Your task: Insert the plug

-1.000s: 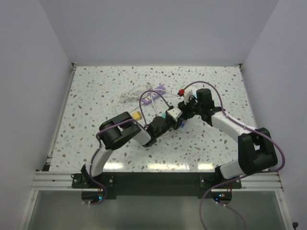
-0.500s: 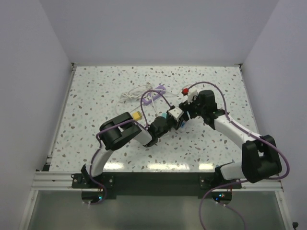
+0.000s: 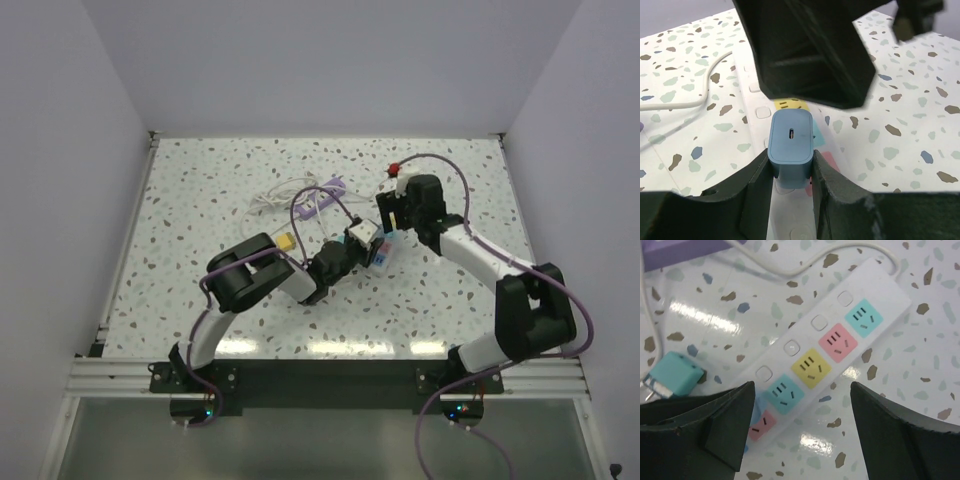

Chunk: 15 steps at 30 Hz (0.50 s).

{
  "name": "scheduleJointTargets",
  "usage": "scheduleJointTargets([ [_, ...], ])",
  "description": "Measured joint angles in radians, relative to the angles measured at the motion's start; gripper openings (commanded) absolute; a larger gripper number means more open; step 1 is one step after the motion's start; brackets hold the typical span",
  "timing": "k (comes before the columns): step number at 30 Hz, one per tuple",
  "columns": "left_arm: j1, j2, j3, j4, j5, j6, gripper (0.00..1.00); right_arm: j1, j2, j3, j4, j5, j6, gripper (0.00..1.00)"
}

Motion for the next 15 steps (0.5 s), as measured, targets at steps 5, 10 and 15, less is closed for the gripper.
scheduleJointTargets([
  [5,0.004,-0.001,-0.008,0.008,0.004,-0.013,0.0,-0.029,0.137,0.144,-0.004,0.114,0.09,0.8],
  [10,0.012,-0.037,-0.05,-0.001,0.027,-0.043,0.0,-0.079,0.304,0.33,-0.04,0.191,0.183,0.79],
  [15,0.027,-0.101,-0.105,-0.036,0.048,-0.062,0.0,-0.101,0.465,0.479,-0.146,0.268,0.257,0.8],
])
